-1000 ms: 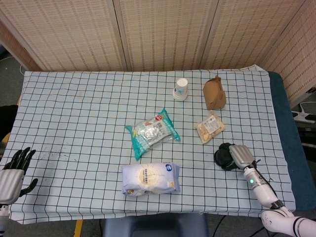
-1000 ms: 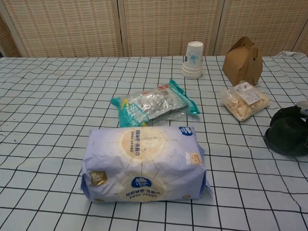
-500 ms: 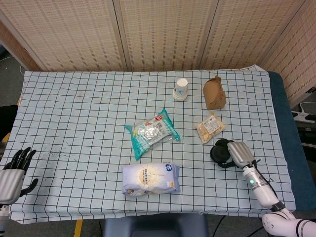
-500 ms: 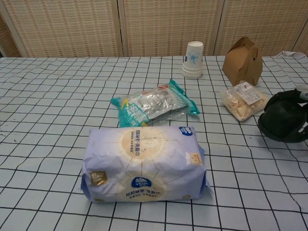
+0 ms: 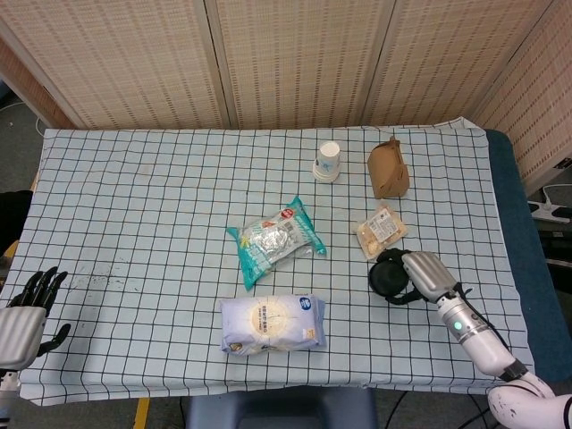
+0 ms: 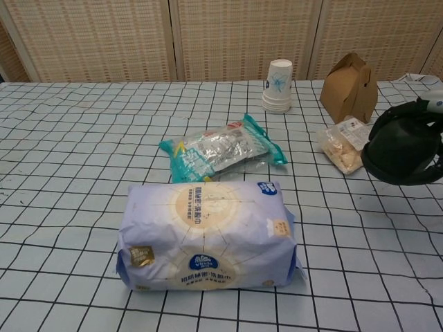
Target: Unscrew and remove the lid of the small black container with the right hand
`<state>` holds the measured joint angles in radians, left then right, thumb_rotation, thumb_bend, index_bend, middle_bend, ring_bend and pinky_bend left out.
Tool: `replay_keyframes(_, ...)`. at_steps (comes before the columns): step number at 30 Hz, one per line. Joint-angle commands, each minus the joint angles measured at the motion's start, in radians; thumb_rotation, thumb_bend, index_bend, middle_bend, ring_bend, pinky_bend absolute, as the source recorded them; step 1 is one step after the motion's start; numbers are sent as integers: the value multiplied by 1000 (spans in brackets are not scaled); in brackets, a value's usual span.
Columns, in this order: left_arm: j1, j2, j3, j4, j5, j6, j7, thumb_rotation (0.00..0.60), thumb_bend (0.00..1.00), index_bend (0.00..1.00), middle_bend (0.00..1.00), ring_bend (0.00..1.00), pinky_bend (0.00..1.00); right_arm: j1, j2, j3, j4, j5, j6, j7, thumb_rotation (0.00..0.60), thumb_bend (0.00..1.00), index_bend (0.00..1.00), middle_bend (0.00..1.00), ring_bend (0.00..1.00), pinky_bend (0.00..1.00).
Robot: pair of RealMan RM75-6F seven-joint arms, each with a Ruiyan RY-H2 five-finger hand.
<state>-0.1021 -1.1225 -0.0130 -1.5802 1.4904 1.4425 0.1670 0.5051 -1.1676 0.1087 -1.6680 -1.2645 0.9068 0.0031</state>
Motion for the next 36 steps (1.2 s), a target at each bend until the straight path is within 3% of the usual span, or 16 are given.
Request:
replay_keyframes(1, 0, 0, 0, 0, 0, 0, 2, 600, 305, 41, 0, 0, 335, 18, -47, -12, 28, 137, 82, -338, 600, 187, 535, 582, 509, 667)
replay_keyframes(3, 0, 0, 0, 1, 0, 1, 2, 600, 305, 41, 0, 0, 334, 11, -91, -18, 38, 160, 169, -483, 600, 189, 540, 584, 511, 667)
replay_keyframes(6, 1, 0, -1, 1, -1, 1, 0, 600, 305, 41, 0, 0, 334, 0, -144, -29, 56, 151, 255, -604, 600, 191, 547, 586, 513, 666)
replay_keyframes(9, 0, 0, -1, 2, -3, -1, -1, 600, 305, 41, 0, 0, 334, -5, -161, -41, 56, 132, 268, -619, 600, 191, 548, 587, 515, 666)
replay_keyframes(13, 0, 1, 0, 2, -2, -1, -2, 600, 305, 41, 0, 0, 334, 0, -145, -52, 40, 91, 218, -533, 600, 191, 548, 587, 515, 667)
replay_keyframes(16, 0, 0, -1, 3, -2, 0, -3, 600, 305, 41, 0, 0, 334, 4, -131, -58, 45, 6, 179, -362, 600, 191, 548, 587, 515, 668)
replay_keyframes(18, 1, 1, -1, 3, -3, 0, -4, 600, 305, 41, 0, 0, 334, 9, -112, -65, 47, -69, 141, -174, 600, 191, 548, 587, 516, 667)
replay_keyframes(24, 0, 1, -1, 4, -3, -2, -4, 600, 304, 41, 0, 0, 334, 49, -39, -94, 63, -277, 56, 504, 600, 191, 548, 587, 516, 667)
replay_keyframes(27, 0, 1, 0, 3, -2, -2, -3, 600, 303, 41, 0, 0, 334, 70, -18, -113, 106, -332, 43, 602, 600, 190, 548, 587, 516, 667)
replay_keyframes(31, 0, 1, 0, 2, -3, -2, -2, 600, 305, 41, 0, 0, 334, 66, -27, -113, 155, -308, 35, 454, 600, 190, 548, 587, 516, 667)
replay_keyframes(36, 0, 1, 0, 1, -3, -3, 0, 600, 306, 41, 0, 0, 334, 47, -31, -100, 145, -122, -11, -8, 600, 191, 554, 588, 516, 667)
